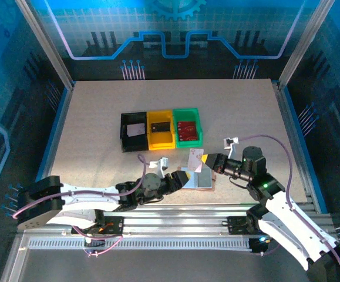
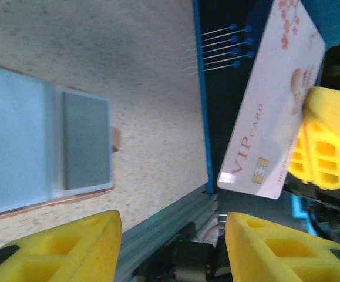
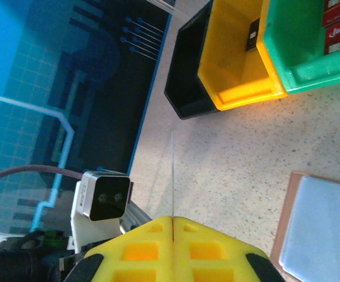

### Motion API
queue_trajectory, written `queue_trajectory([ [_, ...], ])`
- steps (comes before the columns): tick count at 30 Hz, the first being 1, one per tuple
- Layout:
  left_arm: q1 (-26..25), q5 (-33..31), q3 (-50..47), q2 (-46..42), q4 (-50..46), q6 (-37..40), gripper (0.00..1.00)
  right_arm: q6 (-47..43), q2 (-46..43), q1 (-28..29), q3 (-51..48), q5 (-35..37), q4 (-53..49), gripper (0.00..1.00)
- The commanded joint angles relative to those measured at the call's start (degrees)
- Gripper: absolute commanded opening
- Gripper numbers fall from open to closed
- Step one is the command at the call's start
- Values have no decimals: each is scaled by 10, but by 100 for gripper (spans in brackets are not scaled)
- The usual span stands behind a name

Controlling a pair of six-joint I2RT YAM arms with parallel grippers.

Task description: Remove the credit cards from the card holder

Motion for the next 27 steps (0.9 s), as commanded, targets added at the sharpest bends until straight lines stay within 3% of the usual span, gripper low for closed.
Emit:
queue_trajectory([
  [1,-8,-10,-14,28,127,23,51,32,-17,-5,-8,0,32,0],
  [8,-17,-19,-16,77,226,25,51,49,-21,23,-16,12,48,0],
  [15,-23,-40,-14,88,262,33,50,50,-31,62,-29,45,49,0],
  [27,-25,-57,-23,116,347,29,41,58,-54,102,-49,95,49,0],
])
